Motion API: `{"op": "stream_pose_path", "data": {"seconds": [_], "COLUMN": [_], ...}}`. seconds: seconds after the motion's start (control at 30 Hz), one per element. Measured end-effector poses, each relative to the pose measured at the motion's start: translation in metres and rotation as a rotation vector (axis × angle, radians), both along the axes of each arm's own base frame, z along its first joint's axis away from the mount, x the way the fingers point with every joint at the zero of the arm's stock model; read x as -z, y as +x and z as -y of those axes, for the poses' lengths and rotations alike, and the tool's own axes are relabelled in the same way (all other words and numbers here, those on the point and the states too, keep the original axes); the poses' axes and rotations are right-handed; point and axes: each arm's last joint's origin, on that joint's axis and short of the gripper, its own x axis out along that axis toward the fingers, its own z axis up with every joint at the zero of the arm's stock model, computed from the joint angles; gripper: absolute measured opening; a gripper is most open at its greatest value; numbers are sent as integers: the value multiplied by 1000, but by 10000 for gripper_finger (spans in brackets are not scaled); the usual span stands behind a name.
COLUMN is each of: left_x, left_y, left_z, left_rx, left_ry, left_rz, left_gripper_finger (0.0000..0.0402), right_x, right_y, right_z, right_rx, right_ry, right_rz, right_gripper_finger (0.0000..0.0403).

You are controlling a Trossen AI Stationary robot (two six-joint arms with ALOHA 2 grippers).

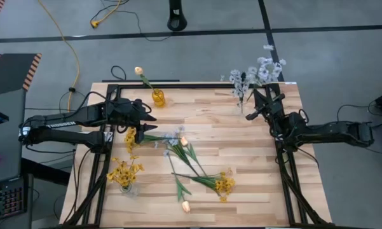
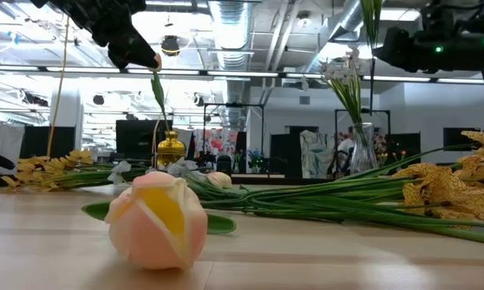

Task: Sort flowers into vase by color
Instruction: Put the left white flowers into the top transparent vase

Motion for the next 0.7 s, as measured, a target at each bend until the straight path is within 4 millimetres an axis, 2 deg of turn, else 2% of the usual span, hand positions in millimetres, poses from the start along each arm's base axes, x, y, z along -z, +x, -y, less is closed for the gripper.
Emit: {"op": "stream_pose_path", "data": {"seconds": [0.23, 0.7], "left_x": [-4, -4], "left_y": [2, 2], "left_z": [0, -2], "left_rx": [0, -42], "left_ry": [10, 36], "left_rz": [44, 39], "left_gripper_finger": [146, 146], "right_x": [11, 16], "right_y": [-4, -1], "right_z": [4, 15], "right_rx": [-8, -35], "right_ry": [6, 6], "right_rz": [-2, -17], "right_gripper_finger": [23, 23]}}
